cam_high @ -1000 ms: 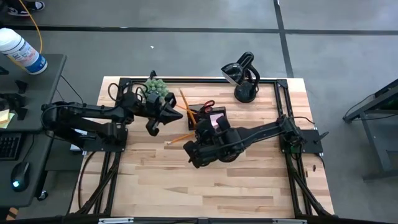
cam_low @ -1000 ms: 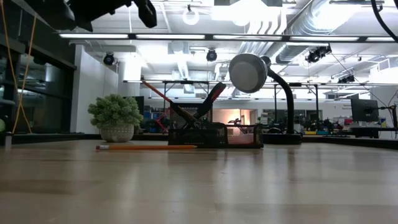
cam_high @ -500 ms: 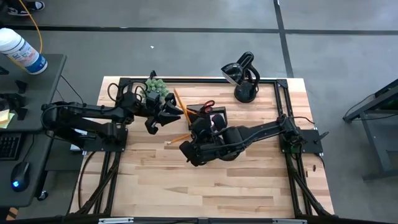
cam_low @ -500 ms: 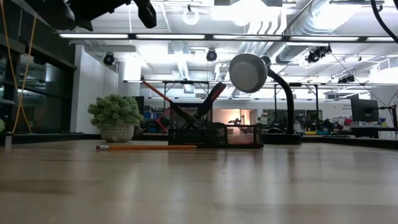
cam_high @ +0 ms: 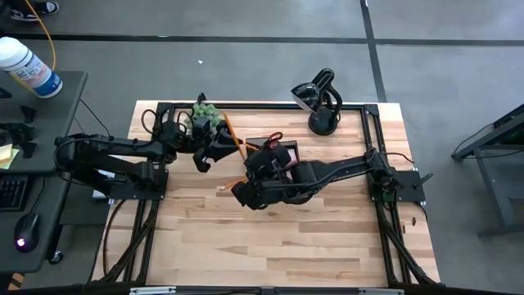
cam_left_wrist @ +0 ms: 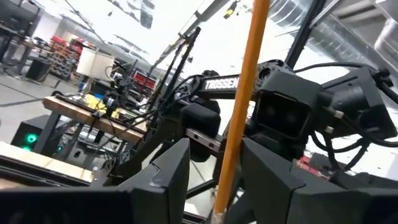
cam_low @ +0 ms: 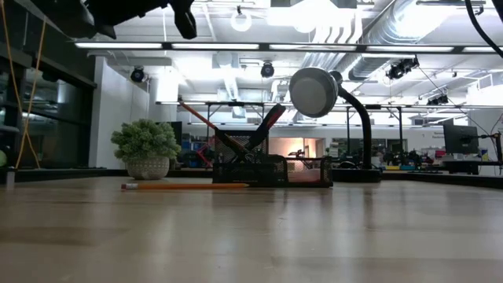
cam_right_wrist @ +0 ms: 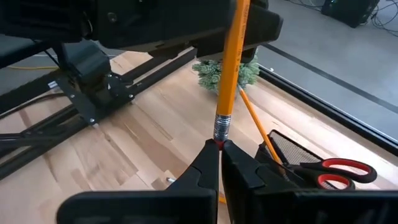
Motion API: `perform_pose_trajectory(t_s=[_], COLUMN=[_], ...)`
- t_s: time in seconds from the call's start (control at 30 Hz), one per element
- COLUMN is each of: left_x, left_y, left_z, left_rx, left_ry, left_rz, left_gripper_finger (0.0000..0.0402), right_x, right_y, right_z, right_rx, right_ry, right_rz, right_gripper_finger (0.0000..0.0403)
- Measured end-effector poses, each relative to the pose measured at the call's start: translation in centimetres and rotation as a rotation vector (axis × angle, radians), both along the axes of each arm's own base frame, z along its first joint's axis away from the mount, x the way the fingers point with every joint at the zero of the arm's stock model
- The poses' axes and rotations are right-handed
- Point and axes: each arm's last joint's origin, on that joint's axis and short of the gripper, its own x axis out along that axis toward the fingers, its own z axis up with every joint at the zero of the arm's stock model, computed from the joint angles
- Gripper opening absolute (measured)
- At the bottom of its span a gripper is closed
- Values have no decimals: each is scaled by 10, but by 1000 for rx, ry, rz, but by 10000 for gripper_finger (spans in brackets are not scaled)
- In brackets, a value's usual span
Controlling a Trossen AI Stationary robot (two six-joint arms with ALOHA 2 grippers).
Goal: Pick and place office supplies into organizer
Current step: Put the right pencil into the desk organizer
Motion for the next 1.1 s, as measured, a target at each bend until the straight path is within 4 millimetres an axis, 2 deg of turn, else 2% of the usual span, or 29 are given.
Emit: perform_pose_trajectory(t_s=[0.47, 0.67, 0.93, 1.1], left_x=[-2, -2, -2, -2], left_y=[1, 1, 2, 2], left_z=[5, 5, 5, 5], left_rx=[-46, -54, -58, -61], left_ry=[-51, -54, -56, -56], left_rz=[27, 47, 50, 55], left_gripper_finger=[111, 78, 11, 18], right_x=[1, 1, 1, 2], right_y=[-2, -2, -2, -2], right_z=[-1, -1, -2, -2], right_rx=[17, 31, 36, 37], right_ry=[6, 11, 15, 15], right_rz=[8, 20, 25, 25], right_gripper_finger=[0, 0, 0, 0])
